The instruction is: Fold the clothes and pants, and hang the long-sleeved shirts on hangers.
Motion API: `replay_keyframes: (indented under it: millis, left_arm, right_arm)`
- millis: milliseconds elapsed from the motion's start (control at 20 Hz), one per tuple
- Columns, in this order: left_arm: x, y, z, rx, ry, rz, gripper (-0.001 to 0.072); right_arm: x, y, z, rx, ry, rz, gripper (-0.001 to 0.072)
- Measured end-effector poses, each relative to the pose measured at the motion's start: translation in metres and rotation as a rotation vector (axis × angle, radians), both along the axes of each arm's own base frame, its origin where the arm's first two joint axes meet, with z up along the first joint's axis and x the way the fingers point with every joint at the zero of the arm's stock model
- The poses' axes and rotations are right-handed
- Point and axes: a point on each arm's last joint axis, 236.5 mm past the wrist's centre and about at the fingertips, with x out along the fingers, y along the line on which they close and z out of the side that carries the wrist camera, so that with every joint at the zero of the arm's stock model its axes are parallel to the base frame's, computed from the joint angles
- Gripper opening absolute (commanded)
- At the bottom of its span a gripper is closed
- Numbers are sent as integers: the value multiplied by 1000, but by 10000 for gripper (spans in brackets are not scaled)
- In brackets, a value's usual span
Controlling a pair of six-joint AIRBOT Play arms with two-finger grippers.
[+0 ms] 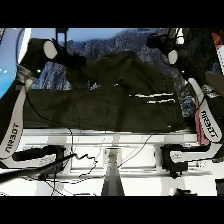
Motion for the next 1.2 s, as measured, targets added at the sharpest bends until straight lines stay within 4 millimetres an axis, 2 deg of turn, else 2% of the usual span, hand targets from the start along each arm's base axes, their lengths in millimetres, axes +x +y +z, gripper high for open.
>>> replay_keyframes:
  millis: [150,300,400,450,500,550,750,850,1050,1200]
  left_arm:
    - [-11,-26,-19,2,32,-67,18]
    - [-21,-45,-27,13,37,-138,18]
    - [-25,-52,-30,20,39,-168,18]
    - [-26,-54,-31,21,37,-176,18]
    - [-27,-55,-31,23,36,-183,18]
    - [-27,-56,-32,26,37,-189,18]
    - [-28,-57,-33,33,34,-200,18]
    - [-27,-58,-33,34,31,-201,18]
    - [-26,-58,-33,34,28,-201,18]
    - [-26,-58,-33,34,26,-200,18]
  right_arm:
    - [-27,-63,-34,-43,215,-73,370]
    - [-77,-123,-72,-65,463,-106,329]
    - [-116,-146,-94,8,614,-87,328]
    - [-134,-152,-103,76,678,-66,358]
    - [-148,-155,-110,148,721,-52,468]
    - [-162,-158,-114,226,757,-40,538]
    - [-190,-164,-132,416,814,-14,554]
    - [-194,-156,-143,476,827,21,555]
    - [-183,-138,-167,560,823,54,554]
    - [-173,-122,-180,559,809,92,552]
